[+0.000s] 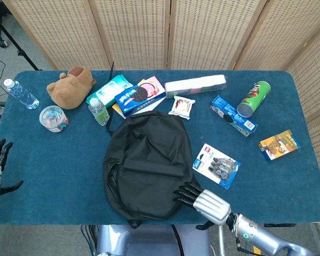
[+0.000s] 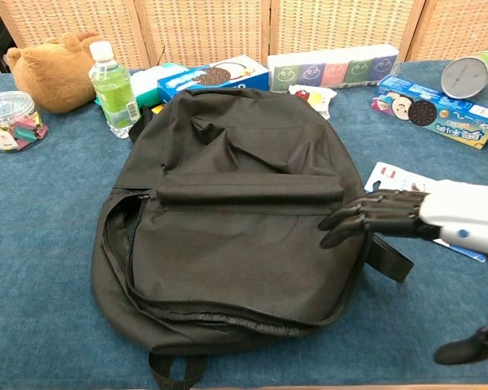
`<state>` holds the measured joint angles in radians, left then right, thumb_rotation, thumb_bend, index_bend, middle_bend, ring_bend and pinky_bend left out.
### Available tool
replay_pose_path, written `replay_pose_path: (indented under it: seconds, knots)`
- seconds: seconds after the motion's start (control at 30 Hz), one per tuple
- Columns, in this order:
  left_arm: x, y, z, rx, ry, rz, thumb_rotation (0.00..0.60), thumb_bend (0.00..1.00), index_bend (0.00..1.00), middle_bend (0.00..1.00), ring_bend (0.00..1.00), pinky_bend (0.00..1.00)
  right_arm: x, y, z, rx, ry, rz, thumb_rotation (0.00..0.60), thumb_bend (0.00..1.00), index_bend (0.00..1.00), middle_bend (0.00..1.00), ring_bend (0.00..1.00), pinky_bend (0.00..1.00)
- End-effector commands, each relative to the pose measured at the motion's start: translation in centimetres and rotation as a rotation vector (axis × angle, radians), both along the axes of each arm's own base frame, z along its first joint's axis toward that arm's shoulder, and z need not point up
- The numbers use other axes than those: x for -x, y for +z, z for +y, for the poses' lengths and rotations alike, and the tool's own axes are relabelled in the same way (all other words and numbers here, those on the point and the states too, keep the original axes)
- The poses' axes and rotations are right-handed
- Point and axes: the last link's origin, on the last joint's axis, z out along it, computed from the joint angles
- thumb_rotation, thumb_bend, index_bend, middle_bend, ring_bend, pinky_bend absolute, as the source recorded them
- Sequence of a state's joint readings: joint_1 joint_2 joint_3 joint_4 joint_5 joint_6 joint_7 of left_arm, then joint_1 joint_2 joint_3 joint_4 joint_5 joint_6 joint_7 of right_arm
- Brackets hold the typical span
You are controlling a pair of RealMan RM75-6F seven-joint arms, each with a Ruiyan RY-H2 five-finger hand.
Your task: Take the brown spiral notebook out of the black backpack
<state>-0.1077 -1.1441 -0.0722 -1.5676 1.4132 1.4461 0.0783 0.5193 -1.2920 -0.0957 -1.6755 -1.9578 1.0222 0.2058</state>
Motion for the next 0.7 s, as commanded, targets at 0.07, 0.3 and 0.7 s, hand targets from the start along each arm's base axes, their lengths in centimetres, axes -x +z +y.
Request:
replay_pose_path:
  seconds: [0.07,0.3,0.7]
  knots:
    - [0.0,0.2,0.0,-0.007,0.000,-0.003,0.600,0.00,0.00,0.00,0.00,0.00,-1.6,-1.9,-0.8,-0.012,0.022,-0.008,0.600,0.00,0.17,0.13,0.00,0.00]
    - [0.2,0.5,0.1,-0.013,0.004,-0.011,0.600,0.00,0.00,0.00,0.00,0.00,-2.9,-3.8,-1.5,0.000,0.035,-0.031,0.600,0.00,0.25,0.24,0.05,0.00]
    - [0.1,0.7,0.0,-0.021,-0.002,-0.015,0.600,0.00,0.00,0.00,0.00,0.00,-3.4,-5.6,-2.3,0.065,-0.014,-0.082,0.600,0.28,0.45,0.52,0.34,0.03]
